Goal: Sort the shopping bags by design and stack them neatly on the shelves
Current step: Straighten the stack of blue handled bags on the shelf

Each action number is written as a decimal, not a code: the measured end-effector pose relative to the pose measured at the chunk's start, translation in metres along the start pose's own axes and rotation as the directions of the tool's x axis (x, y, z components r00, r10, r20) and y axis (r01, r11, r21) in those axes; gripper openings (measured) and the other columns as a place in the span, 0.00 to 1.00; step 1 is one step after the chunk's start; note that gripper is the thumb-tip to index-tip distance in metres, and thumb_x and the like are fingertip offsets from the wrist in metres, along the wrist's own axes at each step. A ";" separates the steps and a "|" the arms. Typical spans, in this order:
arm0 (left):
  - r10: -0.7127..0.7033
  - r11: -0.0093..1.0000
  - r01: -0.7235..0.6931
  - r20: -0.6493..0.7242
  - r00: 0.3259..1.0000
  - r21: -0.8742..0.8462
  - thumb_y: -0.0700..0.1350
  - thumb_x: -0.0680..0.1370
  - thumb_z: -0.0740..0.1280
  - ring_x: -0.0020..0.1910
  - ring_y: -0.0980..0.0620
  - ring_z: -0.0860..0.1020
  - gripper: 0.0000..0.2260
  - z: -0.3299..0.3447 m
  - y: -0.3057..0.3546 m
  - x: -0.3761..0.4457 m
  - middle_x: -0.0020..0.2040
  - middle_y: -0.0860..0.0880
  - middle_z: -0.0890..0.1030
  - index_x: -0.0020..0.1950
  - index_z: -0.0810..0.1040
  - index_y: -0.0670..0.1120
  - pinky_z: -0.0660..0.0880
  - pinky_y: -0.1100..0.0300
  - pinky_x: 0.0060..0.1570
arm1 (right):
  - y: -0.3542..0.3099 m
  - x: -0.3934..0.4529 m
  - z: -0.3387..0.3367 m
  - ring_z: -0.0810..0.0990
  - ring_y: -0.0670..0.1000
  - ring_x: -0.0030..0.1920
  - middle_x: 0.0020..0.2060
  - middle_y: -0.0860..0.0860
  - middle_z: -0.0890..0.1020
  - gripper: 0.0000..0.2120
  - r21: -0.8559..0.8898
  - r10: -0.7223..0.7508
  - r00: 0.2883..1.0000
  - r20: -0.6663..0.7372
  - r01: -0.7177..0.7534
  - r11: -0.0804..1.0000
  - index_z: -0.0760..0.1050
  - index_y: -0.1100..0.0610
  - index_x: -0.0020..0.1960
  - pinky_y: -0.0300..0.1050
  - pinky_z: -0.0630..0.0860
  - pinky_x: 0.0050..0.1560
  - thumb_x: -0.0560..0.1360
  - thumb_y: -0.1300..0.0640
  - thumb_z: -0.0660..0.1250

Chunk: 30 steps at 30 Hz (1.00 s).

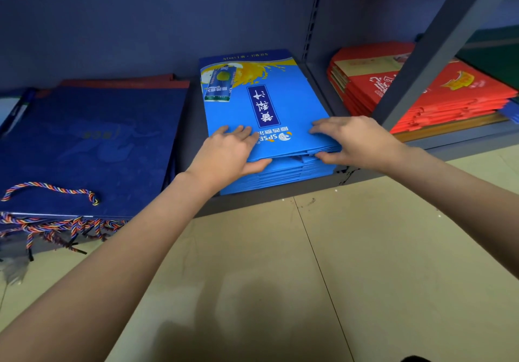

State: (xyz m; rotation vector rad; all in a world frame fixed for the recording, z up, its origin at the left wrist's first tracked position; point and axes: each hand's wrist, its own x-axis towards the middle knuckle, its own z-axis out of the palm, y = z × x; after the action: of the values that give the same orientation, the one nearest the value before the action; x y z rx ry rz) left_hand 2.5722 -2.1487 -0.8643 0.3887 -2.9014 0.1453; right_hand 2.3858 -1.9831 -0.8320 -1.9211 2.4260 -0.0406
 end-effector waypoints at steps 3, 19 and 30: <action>0.038 0.999 -0.037 0.051 0.998 -0.010 0.59 0.72 0.55 0.38 0.46 0.83 0.28 0.001 -0.001 0.000 0.41 0.41 0.84 0.45 0.83 0.36 0.79 0.44 0.41 | -0.004 0.001 0.014 0.82 0.60 0.47 0.49 0.57 0.82 0.15 -0.159 -0.051 0.991 -0.126 0.030 0.987 0.77 0.62 0.56 0.49 0.74 0.35 0.72 0.55 0.69; -0.004 0.998 0.008 0.075 0.997 -0.055 0.53 0.66 0.75 0.45 0.40 0.83 0.23 0.022 0.002 -0.012 0.47 0.36 0.83 0.48 0.81 0.33 0.78 0.41 0.40 | -0.011 0.016 0.010 0.74 0.55 0.54 0.53 0.52 0.75 0.24 -0.059 0.005 0.995 0.096 0.001 0.998 0.71 0.57 0.58 0.48 0.72 0.48 0.71 0.42 0.68; -0.341 0.882 0.407 0.275 0.899 -0.238 0.60 0.70 0.71 0.75 0.41 0.38 0.42 0.015 0.017 -0.025 0.78 0.44 0.43 0.77 0.53 0.51 0.39 0.45 0.72 | -0.004 -0.002 0.035 0.64 0.51 0.59 0.59 0.51 0.69 0.27 0.274 0.130 0.991 0.018 -0.130 0.953 0.70 0.55 0.62 0.52 0.69 0.61 0.67 0.49 0.75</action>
State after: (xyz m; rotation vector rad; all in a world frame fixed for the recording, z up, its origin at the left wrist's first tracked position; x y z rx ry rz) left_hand 2.5885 -2.1282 -0.8856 0.9579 -2.9238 -0.4093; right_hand 2.3914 -1.9820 -0.8665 -1.6406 2.3905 -0.3533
